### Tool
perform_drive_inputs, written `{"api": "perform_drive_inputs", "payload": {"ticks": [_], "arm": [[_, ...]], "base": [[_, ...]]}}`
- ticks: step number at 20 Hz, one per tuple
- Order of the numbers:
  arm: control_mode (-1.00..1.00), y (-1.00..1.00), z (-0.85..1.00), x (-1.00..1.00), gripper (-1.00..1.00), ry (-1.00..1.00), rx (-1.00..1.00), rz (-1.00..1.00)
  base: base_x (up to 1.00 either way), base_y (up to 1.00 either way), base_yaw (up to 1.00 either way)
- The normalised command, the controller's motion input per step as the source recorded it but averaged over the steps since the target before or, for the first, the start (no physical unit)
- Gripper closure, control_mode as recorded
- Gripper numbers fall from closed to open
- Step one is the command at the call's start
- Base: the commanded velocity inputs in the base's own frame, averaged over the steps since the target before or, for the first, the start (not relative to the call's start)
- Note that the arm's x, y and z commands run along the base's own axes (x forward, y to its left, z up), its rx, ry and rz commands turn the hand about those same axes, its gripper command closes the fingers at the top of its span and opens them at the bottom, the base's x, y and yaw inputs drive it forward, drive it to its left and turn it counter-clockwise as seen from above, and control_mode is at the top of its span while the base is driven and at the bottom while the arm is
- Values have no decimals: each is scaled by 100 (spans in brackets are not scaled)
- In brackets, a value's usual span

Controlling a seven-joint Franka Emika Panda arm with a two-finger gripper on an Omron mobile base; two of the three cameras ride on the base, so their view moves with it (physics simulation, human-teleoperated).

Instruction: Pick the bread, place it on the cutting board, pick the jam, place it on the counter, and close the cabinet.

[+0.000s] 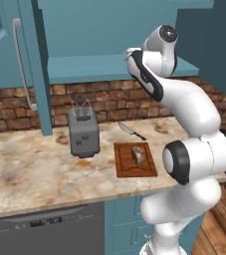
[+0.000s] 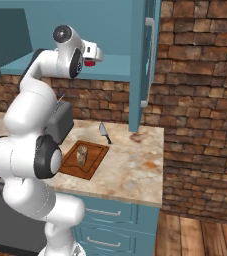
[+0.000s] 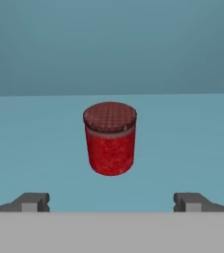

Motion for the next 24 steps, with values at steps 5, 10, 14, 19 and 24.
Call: {"api": "perform_drive_inputs", "payload": {"ticks": [5,10,14,19,24], "arm": [[-100,0,0,9,-100,0,0,1],[-100,0,0,14,-100,0,0,0],[-100,0,0,14,-100,0,0,0],[-100,0,0,14,-100,0,0,0],[-100,0,0,13,-100,0,0,0]], "base": [[0,0,0],[0,0,0],[0,0,0],[0,0,0],[0,0,0]]}}
